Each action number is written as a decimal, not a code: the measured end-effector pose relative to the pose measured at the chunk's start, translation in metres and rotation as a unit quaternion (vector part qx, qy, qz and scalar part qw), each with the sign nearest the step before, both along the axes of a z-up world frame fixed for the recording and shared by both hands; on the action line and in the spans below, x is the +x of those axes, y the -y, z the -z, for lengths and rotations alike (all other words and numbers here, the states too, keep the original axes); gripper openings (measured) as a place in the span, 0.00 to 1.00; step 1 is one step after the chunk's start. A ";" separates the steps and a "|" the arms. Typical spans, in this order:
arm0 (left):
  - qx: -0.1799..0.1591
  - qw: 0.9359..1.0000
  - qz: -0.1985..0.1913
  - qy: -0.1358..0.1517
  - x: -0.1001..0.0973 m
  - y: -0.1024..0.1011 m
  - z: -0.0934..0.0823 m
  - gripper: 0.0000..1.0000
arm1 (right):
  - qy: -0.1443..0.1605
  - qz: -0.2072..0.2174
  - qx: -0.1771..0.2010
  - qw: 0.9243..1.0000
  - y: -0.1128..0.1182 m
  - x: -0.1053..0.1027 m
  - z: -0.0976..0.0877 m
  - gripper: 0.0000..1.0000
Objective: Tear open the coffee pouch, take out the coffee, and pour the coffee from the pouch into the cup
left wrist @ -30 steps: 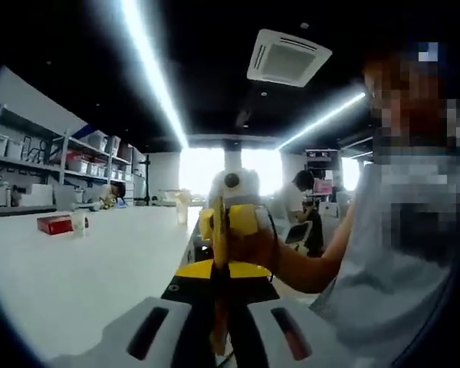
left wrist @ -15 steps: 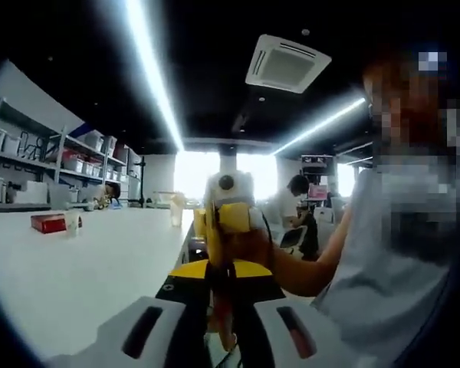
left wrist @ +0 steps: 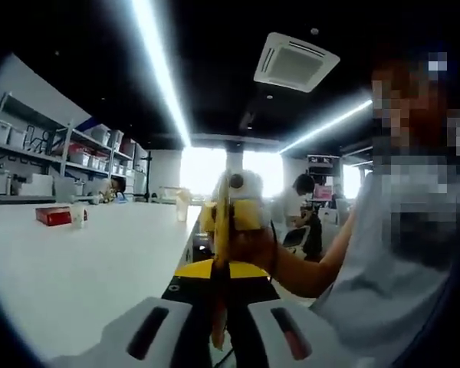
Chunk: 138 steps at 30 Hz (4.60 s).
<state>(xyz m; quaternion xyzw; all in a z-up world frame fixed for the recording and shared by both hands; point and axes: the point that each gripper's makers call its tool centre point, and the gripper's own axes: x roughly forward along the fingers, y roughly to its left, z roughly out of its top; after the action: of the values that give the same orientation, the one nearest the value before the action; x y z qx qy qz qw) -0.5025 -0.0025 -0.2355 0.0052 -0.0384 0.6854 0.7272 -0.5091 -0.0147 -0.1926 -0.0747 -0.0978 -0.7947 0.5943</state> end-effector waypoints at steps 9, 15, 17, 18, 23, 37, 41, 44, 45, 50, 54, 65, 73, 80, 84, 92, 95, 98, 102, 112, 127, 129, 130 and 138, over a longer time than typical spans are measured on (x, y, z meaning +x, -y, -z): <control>-0.002 1.000 0.011 -0.012 0.002 -0.005 0.006 0.10 | 0.004 0.009 -0.011 1.000 -0.010 -0.001 -0.008 0.04; -0.006 1.000 -0.004 0.009 -0.004 0.000 0.004 0.07 | -0.023 0.017 -0.012 1.000 -0.004 -0.002 -0.008 0.09; 0.000 1.000 -0.005 0.011 -0.005 0.000 0.001 0.07 | -0.022 0.015 -0.011 1.000 -0.003 -0.002 -0.007 0.10; 0.000 1.000 -0.006 0.012 -0.005 0.000 0.001 0.07 | -0.021 0.015 -0.010 1.000 -0.003 -0.002 -0.006 0.11; 0.014 1.000 -0.003 -0.011 -0.001 -0.006 0.000 0.10 | -0.013 0.016 -0.008 1.000 -0.008 -0.005 -0.004 0.06; 0.000 1.000 -0.013 0.005 -0.008 -0.003 0.005 0.09 | -0.020 0.009 -0.012 1.000 -0.008 -0.005 -0.004 0.15; 0.010 1.000 -0.008 0.011 -0.005 -0.002 0.000 0.09 | -0.008 0.004 0.006 1.000 0.003 -0.005 0.009 0.09; 0.007 1.000 -0.009 0.007 -0.004 -0.002 0.000 0.09 | -0.001 0.001 -0.002 1.000 0.000 -0.005 0.008 0.07; 0.008 1.000 -0.009 0.005 -0.003 -0.003 0.000 0.09 | 0.000 0.001 -0.002 1.000 0.000 -0.005 0.008 0.07; 0.014 1.000 0.006 -0.015 0.000 -0.009 0.004 0.14 | 0.004 0.005 -0.014 1.000 -0.007 -0.002 0.000 0.06; -0.006 0.999 -0.002 -0.033 0.000 -0.014 0.013 0.10 | 0.000 0.004 -0.018 1.000 -0.010 -0.001 -0.003 0.06; 0.002 1.000 -0.013 0.000 -0.005 -0.008 0.006 0.08 | -0.003 0.003 -0.006 1.000 -0.004 -0.005 0.008 0.12; 0.004 1.000 0.000 -0.008 -0.001 -0.010 0.007 0.09 | 0.018 -0.004 -0.001 1.000 -0.003 -0.003 0.009 0.07; 0.022 1.000 0.003 -0.011 0.001 -0.010 0.000 0.12 | 0.022 -0.013 0.000 1.000 0.002 -0.001 0.012 0.07; 0.011 1.000 -0.001 -0.009 0.000 -0.009 0.003 0.09 | 0.023 -0.015 0.005 1.000 0.004 0.000 0.014 0.07; -0.025 1.000 0.001 -0.005 0.001 -0.011 0.016 0.08 | 0.004 -0.013 0.005 1.000 0.003 0.002 0.010 0.10; -0.019 1.000 0.004 -0.007 0.002 -0.012 0.014 0.09 | 0.007 -0.011 0.002 1.000 0.001 0.002 0.008 0.07; -0.005 1.000 0.007 -0.011 0.003 -0.014 0.010 0.10 | 0.011 -0.010 -0.001 1.000 -0.002 0.002 0.006 0.07; 0.027 1.000 0.010 -0.004 0.005 -0.015 -0.001 0.13 | 0.014 -0.011 0.004 1.000 -0.001 0.001 0.008 0.06; -0.005 1.000 0.004 0.005 0.002 -0.012 0.007 0.08 | -0.007 -0.006 0.027 1.000 0.003 0.001 0.014 0.10; 0.032 0.999 0.001 0.000 0.003 -0.023 -0.002 0.11 | 0.009 -0.005 0.011 1.000 0.000 -0.001 0.010 0.06; 0.031 0.999 -0.004 -0.007 0.001 -0.023 -0.001 0.09 | 0.010 -0.003 0.014 1.000 0.000 -0.002 0.011 0.07; 0.028 1.000 -0.006 -0.006 0.001 -0.024 0.000 0.09 | 0.009 -0.003 0.016 1.000 0.000 -0.002 0.012 0.07; -0.004 1.000 -0.013 -0.007 -0.002 -0.021 0.011 0.08 | -0.008 0.012 0.011 1.000 -0.002 -0.006 0.008 0.09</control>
<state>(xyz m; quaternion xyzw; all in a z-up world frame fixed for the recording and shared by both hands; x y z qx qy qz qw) -0.5050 0.0187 -0.2461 0.0073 -0.0303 0.6950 0.7183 -0.5150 -0.0125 -0.2010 -0.0759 -0.0829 -0.8024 0.5861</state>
